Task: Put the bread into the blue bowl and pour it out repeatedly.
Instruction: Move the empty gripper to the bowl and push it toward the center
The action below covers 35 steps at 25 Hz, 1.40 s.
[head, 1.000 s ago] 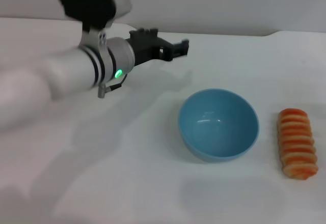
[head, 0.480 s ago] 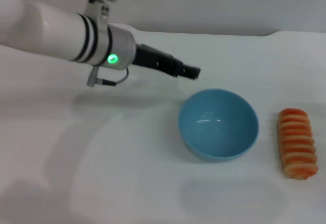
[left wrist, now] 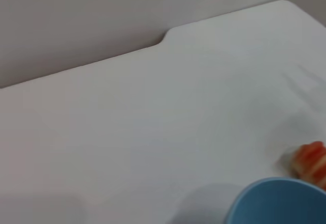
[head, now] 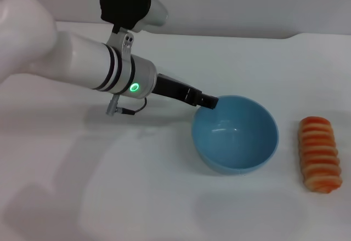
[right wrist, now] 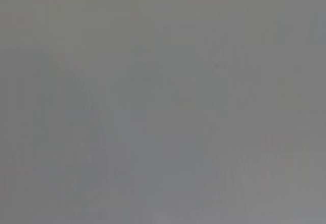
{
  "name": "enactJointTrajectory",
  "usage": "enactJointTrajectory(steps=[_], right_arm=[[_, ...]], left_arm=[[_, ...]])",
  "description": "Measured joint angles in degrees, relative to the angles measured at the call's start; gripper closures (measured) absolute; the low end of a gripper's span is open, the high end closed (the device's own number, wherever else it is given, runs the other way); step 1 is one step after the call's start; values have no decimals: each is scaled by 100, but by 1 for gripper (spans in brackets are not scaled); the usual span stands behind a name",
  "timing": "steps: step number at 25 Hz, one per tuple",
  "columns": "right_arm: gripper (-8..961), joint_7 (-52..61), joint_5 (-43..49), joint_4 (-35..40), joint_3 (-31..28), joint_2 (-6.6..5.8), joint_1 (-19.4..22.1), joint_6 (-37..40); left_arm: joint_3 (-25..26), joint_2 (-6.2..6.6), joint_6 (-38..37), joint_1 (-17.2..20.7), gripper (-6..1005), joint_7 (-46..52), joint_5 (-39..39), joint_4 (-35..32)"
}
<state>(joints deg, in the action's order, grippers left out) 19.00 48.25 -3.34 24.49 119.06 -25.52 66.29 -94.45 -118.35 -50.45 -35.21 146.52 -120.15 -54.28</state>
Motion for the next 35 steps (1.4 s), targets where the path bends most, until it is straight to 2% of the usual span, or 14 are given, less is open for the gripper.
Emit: enactJointTrajectory(steps=[11, 18, 29, 35], right_arm=[[251, -3, 0, -4, 12, 0, 0, 11], [251, -3, 0, -25, 11, 4, 4, 15], [251, -3, 0, -35, 11, 4, 0, 16], [252, -3, 0, -44, 11, 4, -13, 16]], left_arm=[[-358, -13, 280, -359, 162, 5, 124, 823], [-543, -16, 412, -413, 180, 0, 342, 1032], [-664, 9, 52, -658, 208, -29, 584, 1263], [-651, 1, 174, -665, 398, -12, 602, 1320]])
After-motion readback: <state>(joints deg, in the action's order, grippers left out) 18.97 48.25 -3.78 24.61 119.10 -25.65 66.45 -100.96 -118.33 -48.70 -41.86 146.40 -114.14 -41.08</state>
